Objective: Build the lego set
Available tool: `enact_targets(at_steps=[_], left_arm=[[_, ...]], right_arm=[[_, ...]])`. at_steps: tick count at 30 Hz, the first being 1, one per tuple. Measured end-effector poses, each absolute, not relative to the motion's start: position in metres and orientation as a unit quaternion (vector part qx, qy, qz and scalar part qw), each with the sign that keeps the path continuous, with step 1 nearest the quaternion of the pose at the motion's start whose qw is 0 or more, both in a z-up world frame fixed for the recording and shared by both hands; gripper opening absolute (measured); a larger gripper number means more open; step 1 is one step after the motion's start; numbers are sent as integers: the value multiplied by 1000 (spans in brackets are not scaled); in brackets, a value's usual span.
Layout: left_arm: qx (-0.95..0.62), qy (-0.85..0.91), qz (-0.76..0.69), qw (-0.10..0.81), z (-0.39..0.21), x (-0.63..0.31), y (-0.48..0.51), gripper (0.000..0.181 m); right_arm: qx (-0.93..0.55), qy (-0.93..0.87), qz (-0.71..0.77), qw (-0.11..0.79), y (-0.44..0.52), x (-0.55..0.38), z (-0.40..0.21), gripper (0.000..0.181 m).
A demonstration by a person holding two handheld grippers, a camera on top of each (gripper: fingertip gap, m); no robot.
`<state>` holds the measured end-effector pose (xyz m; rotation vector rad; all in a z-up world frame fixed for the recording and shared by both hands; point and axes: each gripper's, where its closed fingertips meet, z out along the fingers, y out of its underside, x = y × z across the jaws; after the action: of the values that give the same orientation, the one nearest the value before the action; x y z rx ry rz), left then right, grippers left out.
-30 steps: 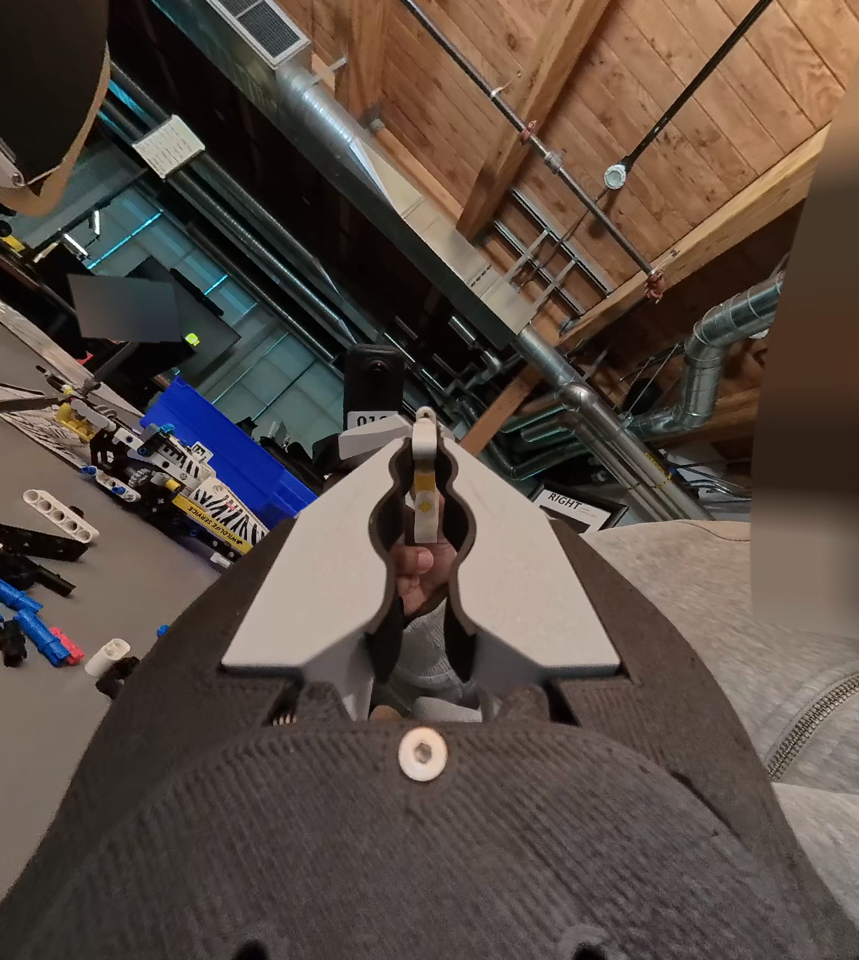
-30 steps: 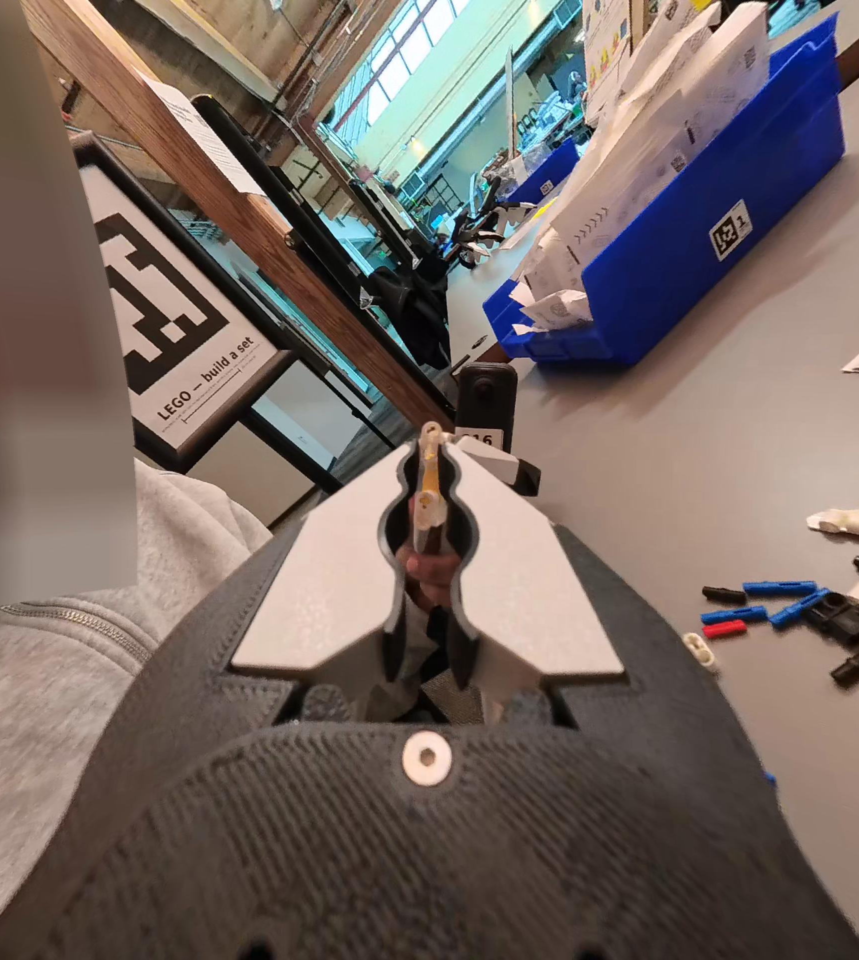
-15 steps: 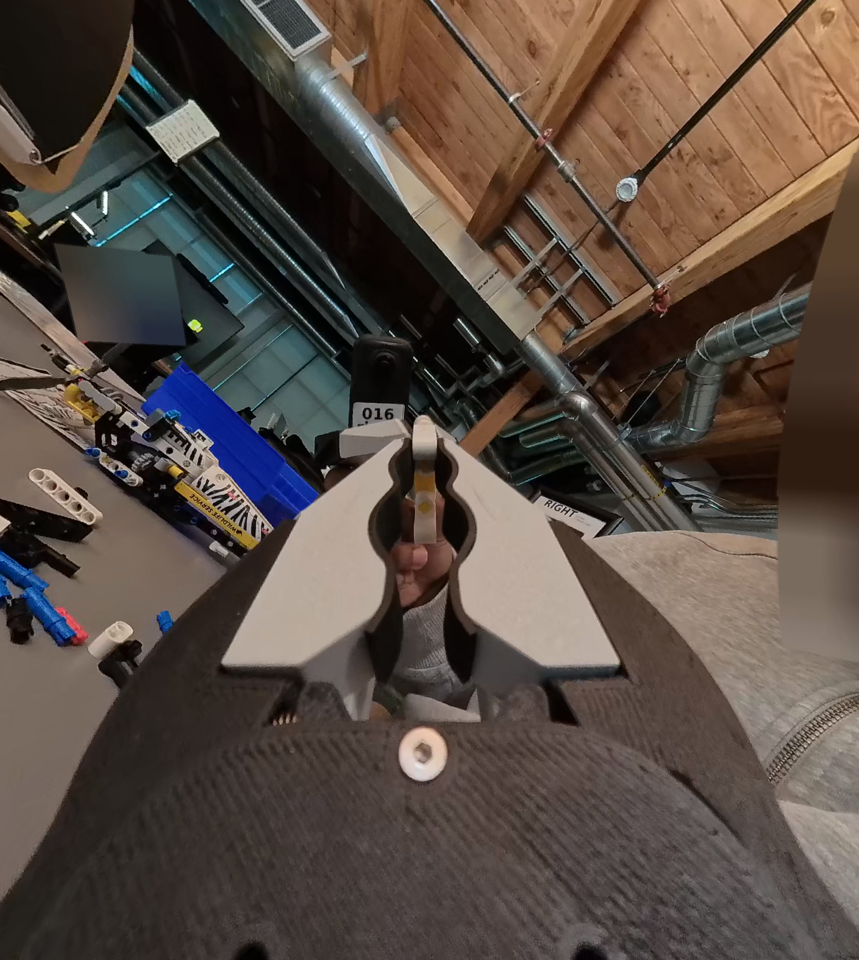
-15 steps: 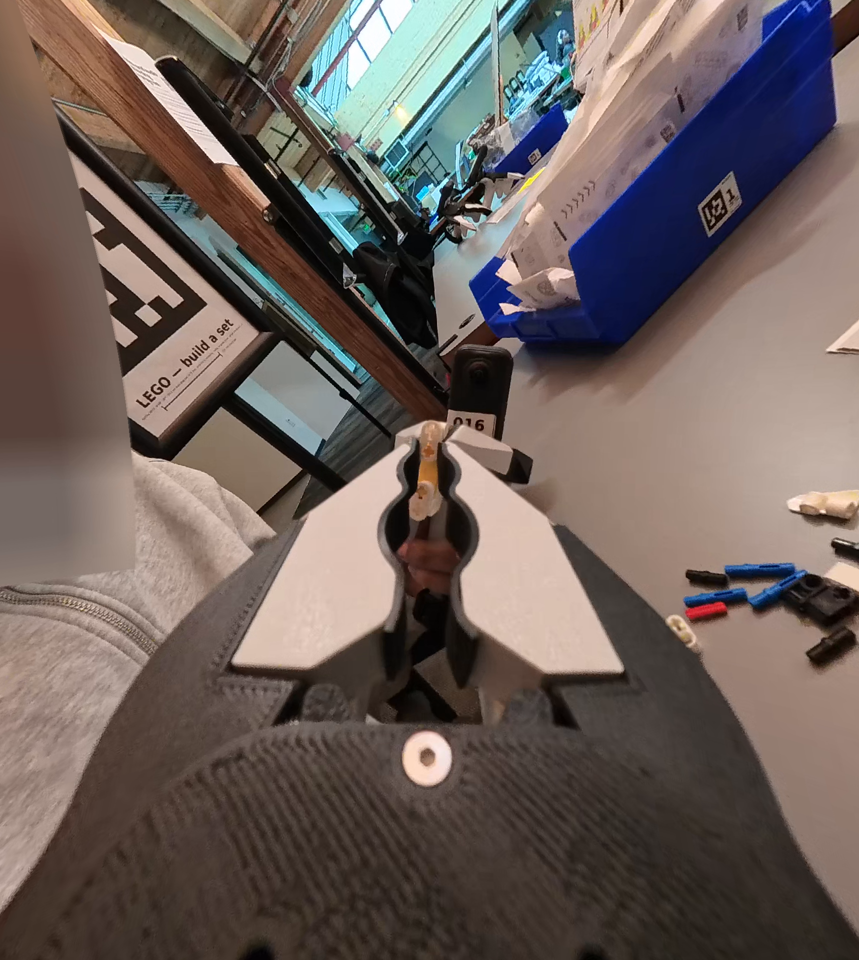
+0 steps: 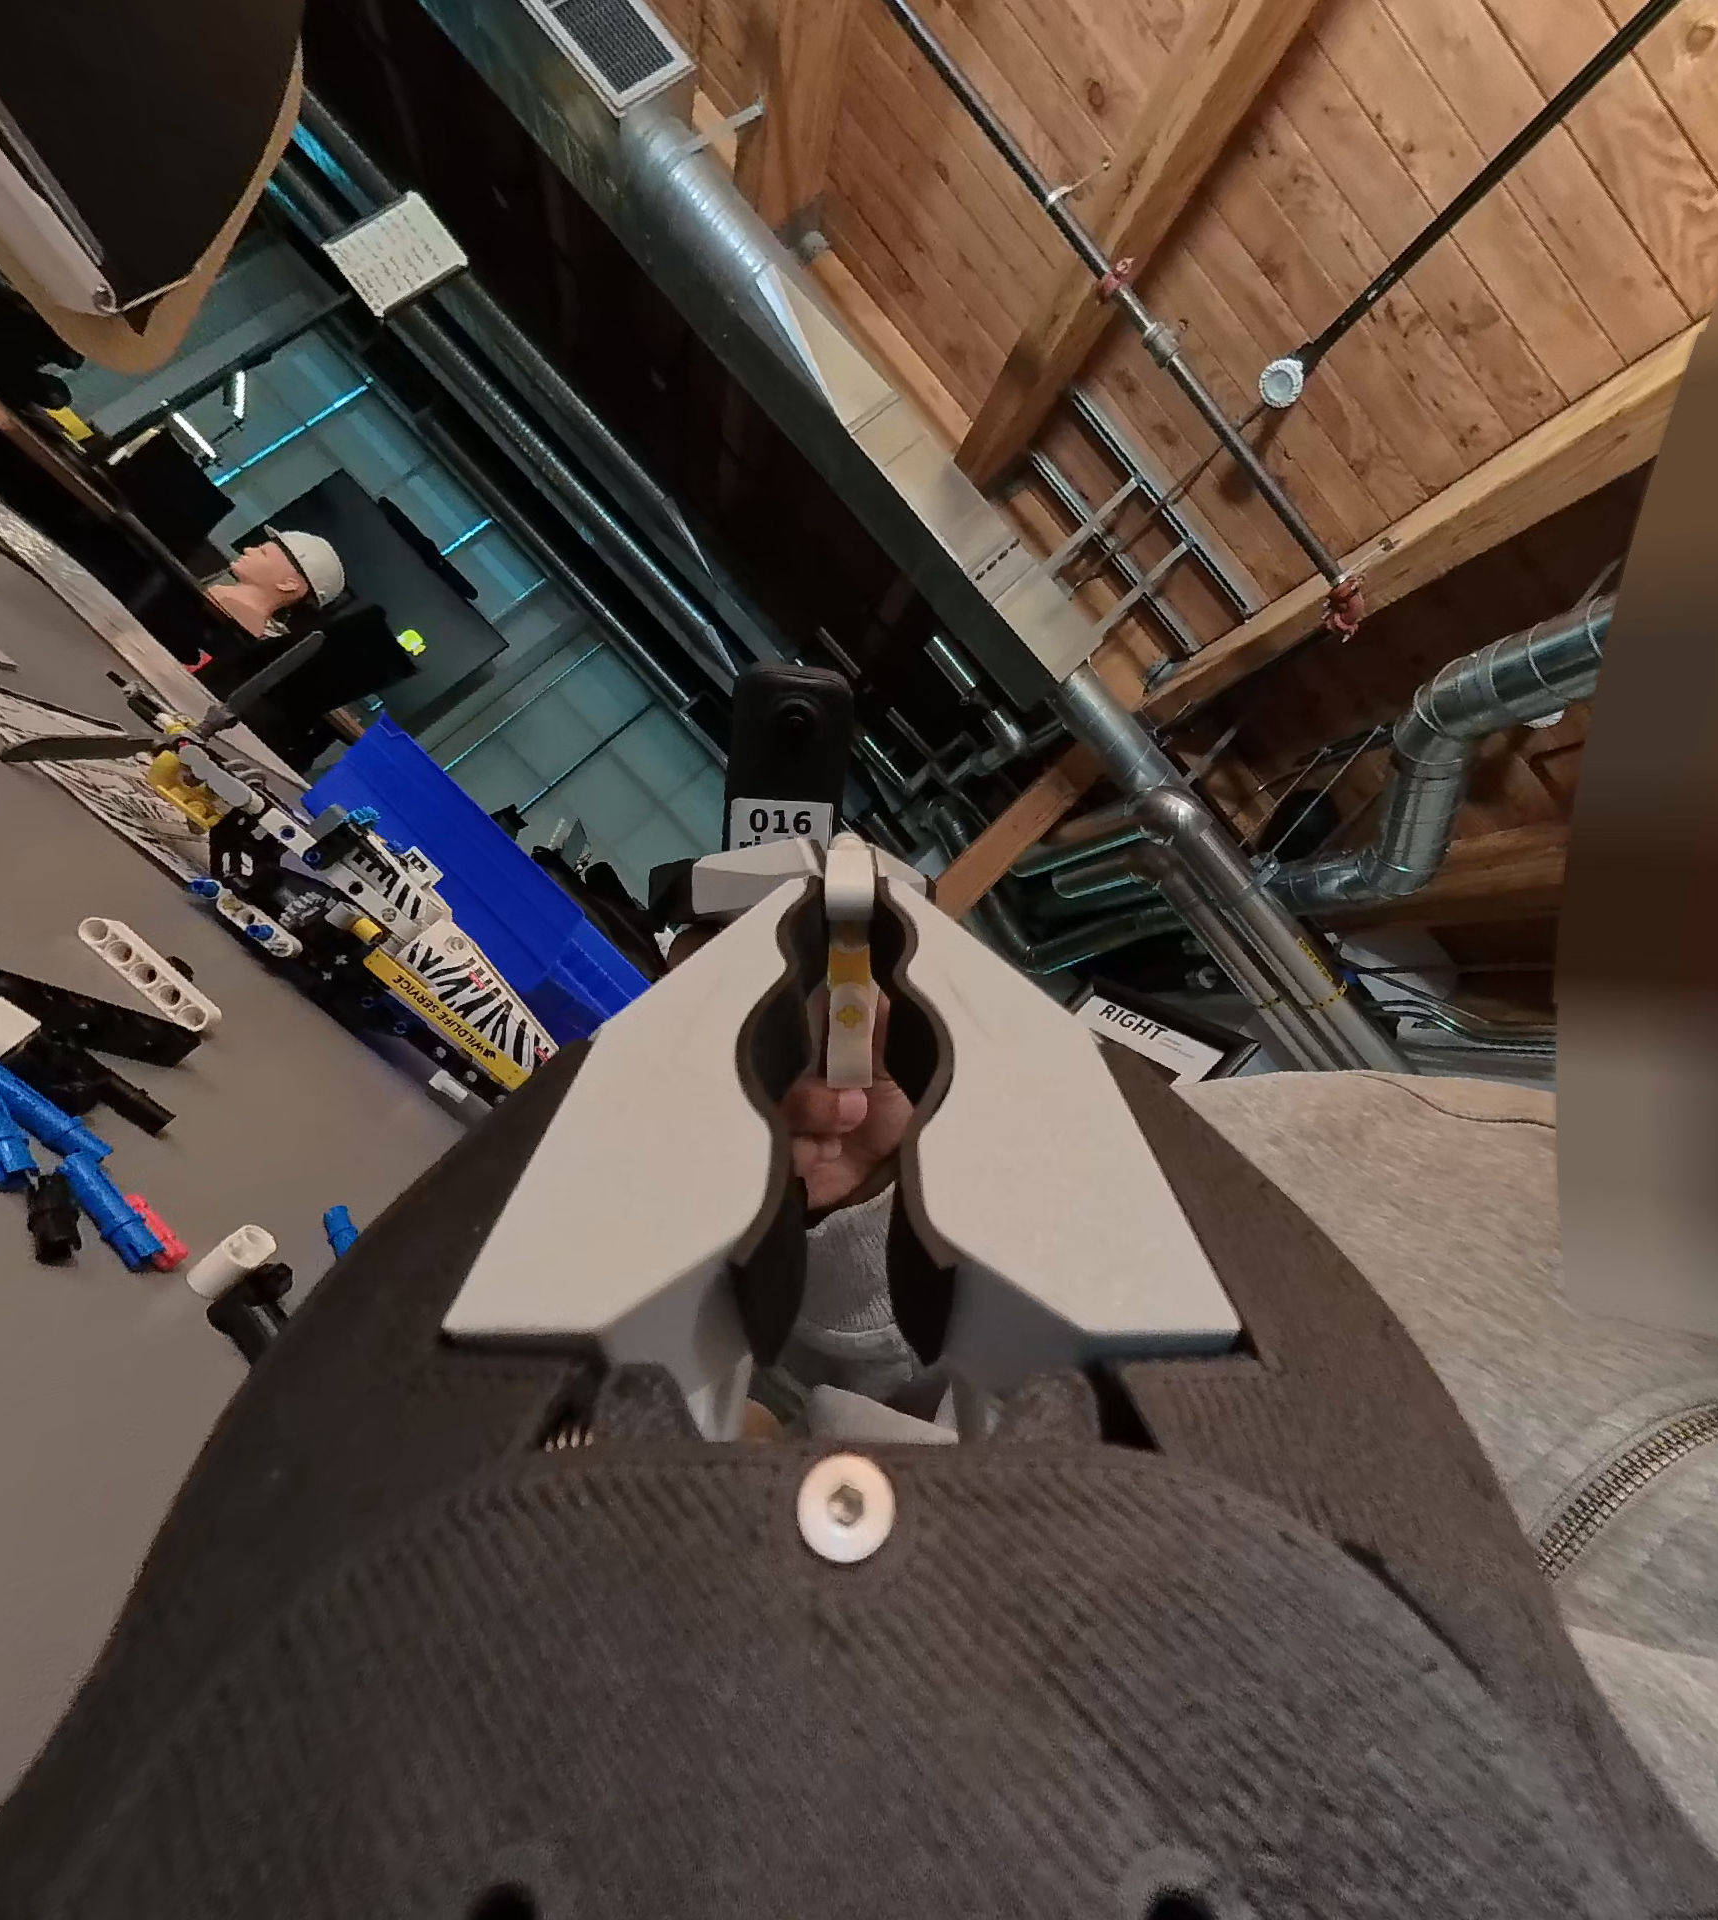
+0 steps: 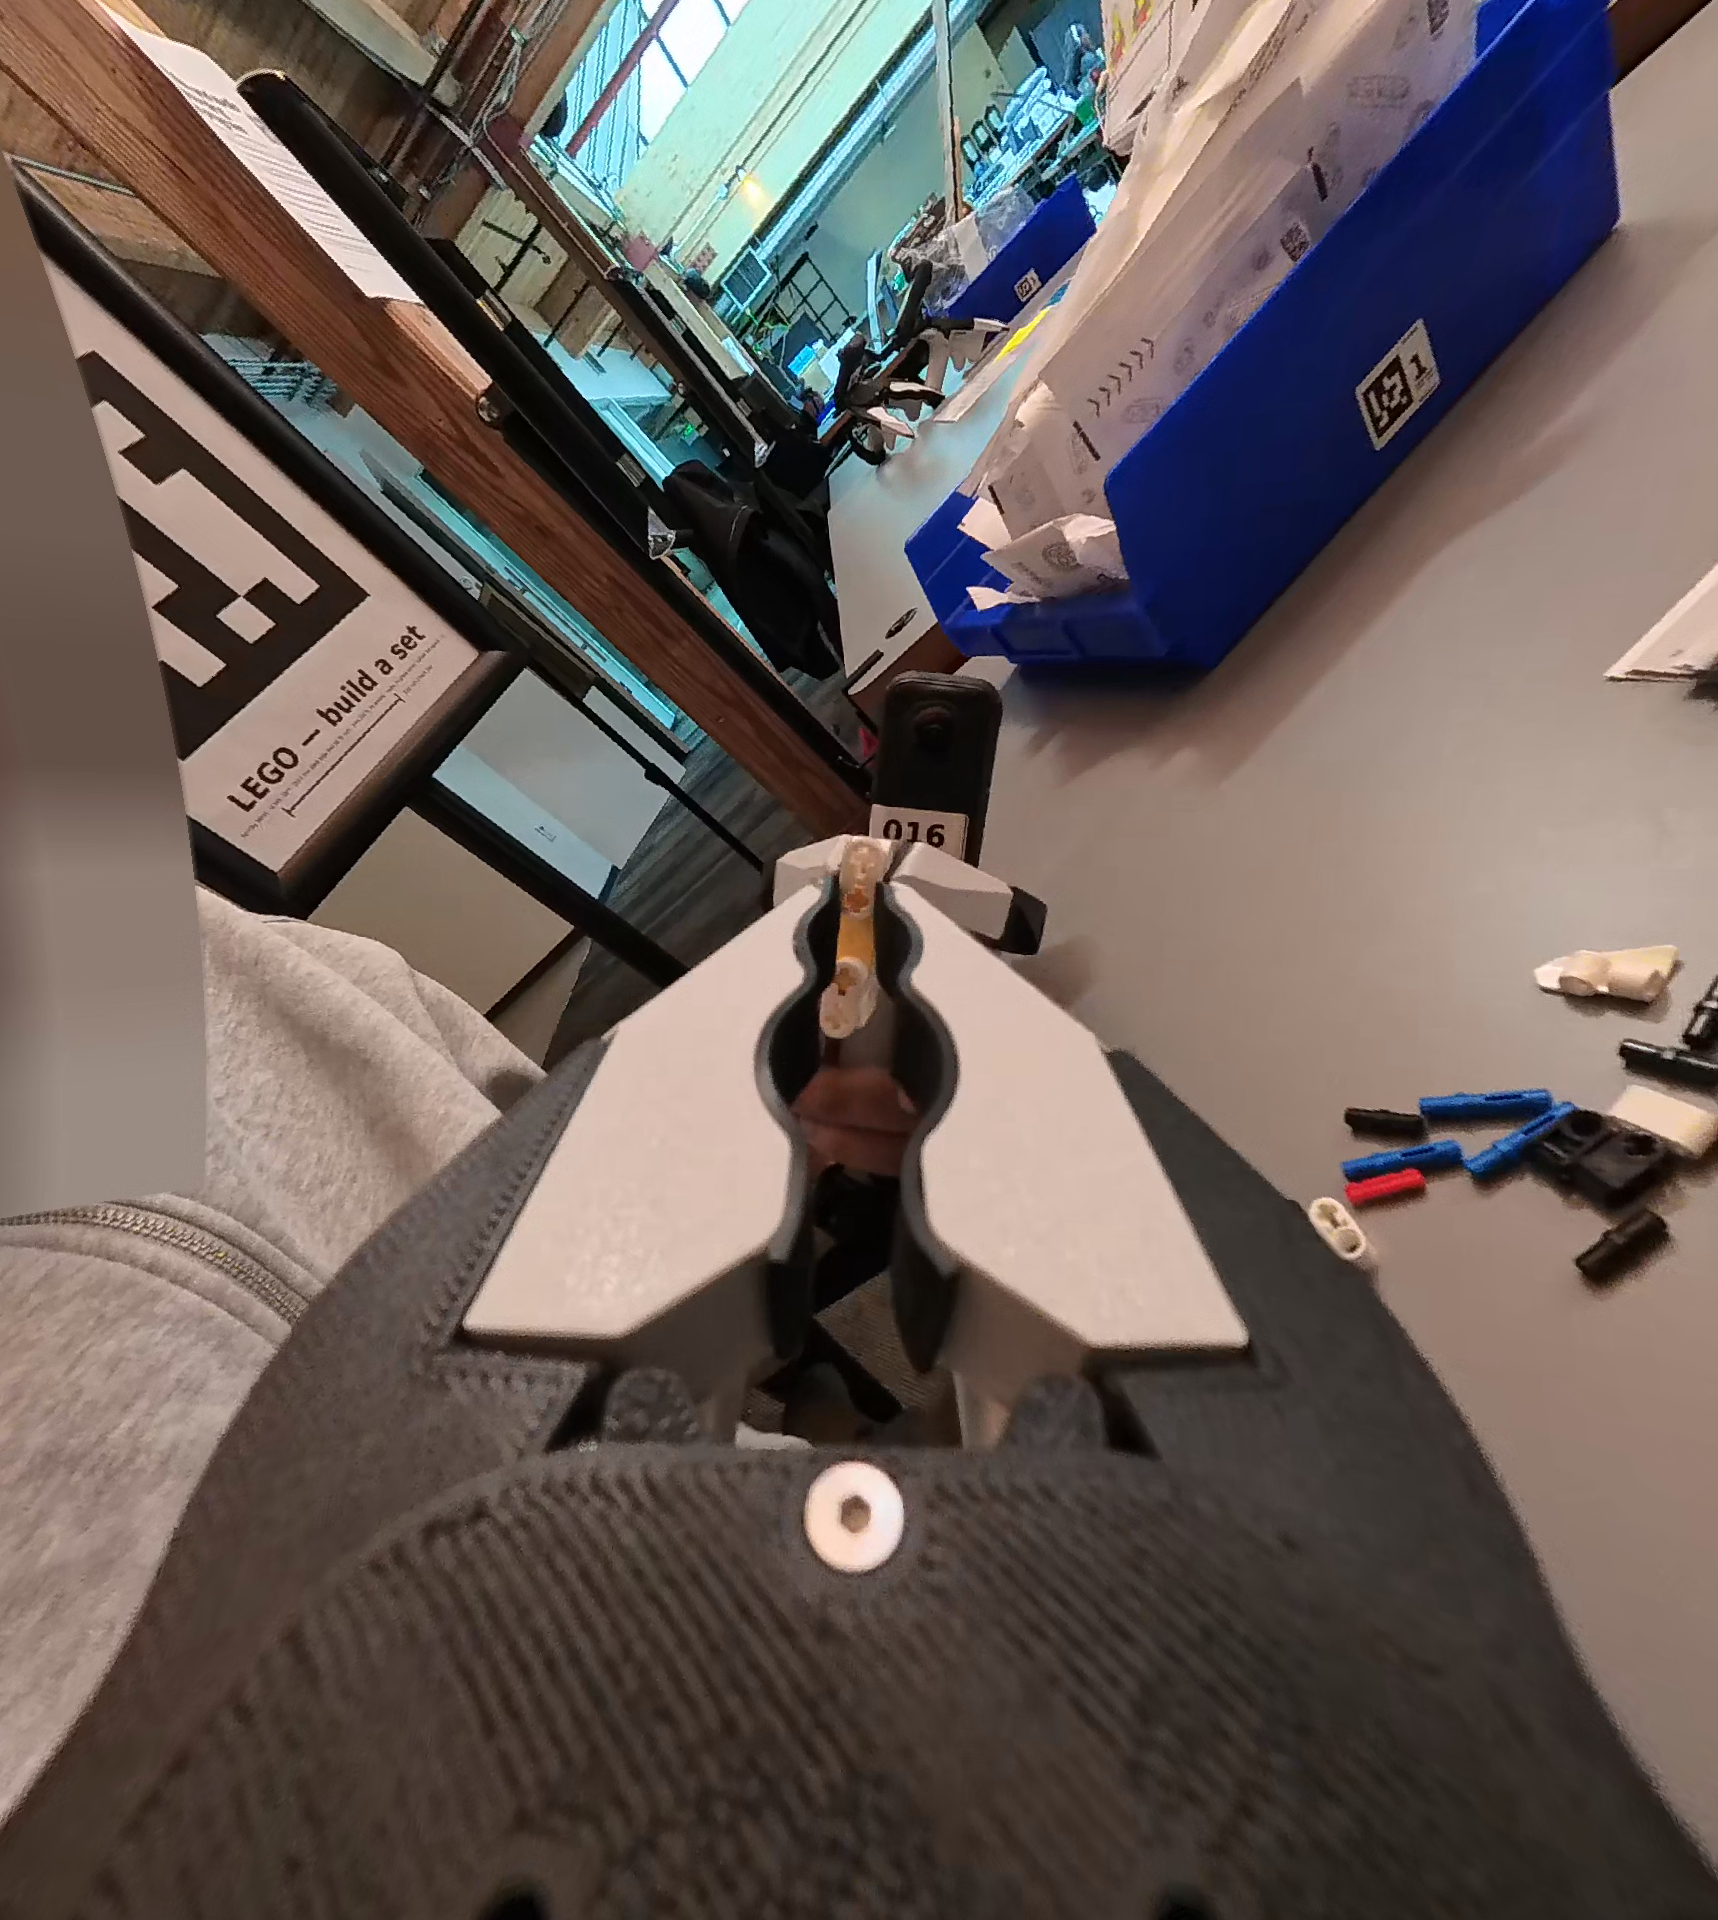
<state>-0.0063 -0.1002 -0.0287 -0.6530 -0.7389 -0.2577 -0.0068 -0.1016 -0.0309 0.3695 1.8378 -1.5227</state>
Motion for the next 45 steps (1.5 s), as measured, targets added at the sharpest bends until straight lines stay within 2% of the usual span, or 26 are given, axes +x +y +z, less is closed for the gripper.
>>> enact_targets(at_steps=[19, 24, 31, 39, 45], left_arm=[[-369, -357, -128, 849, -35, -3, -85, 5], [-346, -349, -142, 859, -31, -2, -87, 4], [-348, -352, -138, 858, -32, -3, -86, 4], [-351, -356, -113, 859, -32, -5, -87, 4], [-333, -355, -96, 868, -30, -6, -94, 14]], right_arm=[[122, 776, -507, 356, -88, -2, -38, 4], [146, 730, -534, 401, -90, -1, -34, 4], [157, 716, -539, 415, -91, 0, -35, 4], [144, 739, -549, 364, -91, -3, -34, 4], [137, 727, -580, 342, -85, -6, -27, 4]])
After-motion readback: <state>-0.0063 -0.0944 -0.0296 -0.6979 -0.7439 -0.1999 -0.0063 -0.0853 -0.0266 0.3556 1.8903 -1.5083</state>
